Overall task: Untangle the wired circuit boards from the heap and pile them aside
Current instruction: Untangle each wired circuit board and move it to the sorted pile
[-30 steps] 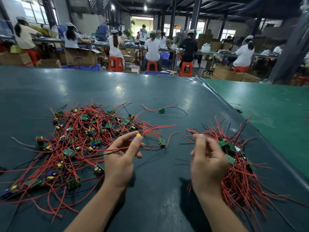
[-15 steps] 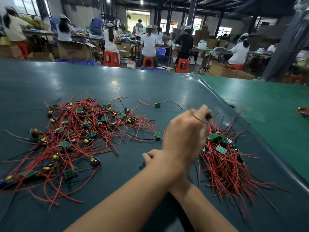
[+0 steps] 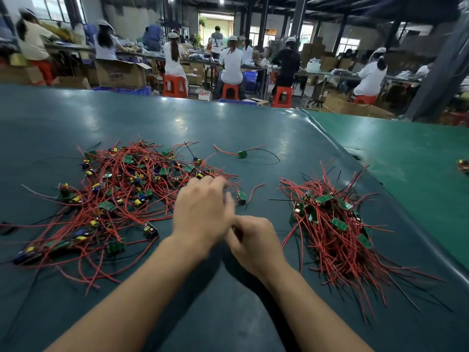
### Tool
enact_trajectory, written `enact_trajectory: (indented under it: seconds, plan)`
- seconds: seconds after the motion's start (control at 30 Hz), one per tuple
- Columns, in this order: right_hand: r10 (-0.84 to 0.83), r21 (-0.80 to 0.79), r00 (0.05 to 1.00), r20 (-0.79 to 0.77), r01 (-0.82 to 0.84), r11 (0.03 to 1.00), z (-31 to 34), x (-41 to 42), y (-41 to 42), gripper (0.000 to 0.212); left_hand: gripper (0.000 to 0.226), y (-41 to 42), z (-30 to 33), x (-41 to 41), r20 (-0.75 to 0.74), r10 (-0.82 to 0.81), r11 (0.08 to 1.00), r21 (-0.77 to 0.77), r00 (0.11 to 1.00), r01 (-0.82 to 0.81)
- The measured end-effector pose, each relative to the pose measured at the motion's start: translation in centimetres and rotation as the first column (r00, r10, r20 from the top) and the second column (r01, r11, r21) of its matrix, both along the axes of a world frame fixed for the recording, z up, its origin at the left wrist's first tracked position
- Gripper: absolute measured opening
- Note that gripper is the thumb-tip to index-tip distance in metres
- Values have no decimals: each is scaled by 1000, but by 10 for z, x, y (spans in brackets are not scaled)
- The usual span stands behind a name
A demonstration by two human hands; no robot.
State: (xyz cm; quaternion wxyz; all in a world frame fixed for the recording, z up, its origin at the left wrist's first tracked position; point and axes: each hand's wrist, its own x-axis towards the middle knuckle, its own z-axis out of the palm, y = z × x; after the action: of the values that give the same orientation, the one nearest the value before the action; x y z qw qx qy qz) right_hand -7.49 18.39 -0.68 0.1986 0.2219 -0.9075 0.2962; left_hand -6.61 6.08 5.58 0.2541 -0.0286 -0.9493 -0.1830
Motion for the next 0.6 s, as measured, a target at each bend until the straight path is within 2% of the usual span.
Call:
enact_trajectory:
  seconds: [0.1, 0.2, 0.27, 0.37, 0.4, 0.5, 0.6]
  plan:
    - [-76, 4, 996, -51, 77, 997, 2, -1, -1, 40, 28, -52, -3, -5, 114, 291, 934, -250, 950, -256]
    - [-116, -59, 993, 21, 117, 991, 2, -6, -1, 43, 36, -84, -6, -4, 261, 432, 881, -329, 863, -341]
    - [-116, -105, 992, 52, 121, 987, 2, -8, 1, 43, 42, -93, -9, 0, 334, 451, 878, -333, 828, -344]
    - [-95, -133, 993, 72, 104, 986, 1, -7, 2, 43, 35, -95, -7, 12, 151, 443, 848, -391, 884, -359]
    - [-93, -139, 993, 75, 103, 985, 2, -7, 3, 44, 34, -95, -4, 16, 172, 434, 848, -409, 885, -336]
    - [-99, -141, 993, 69, 108, 984, 2, -8, 3, 46, 28, -94, 1, 21, 387, 398, 879, -421, 832, -225]
    - [-81, -173, 993, 84, 94, 980, 1, -8, 5, 44, 23, -94, -1, 21, 403, 305, 926, -337, 863, -169]
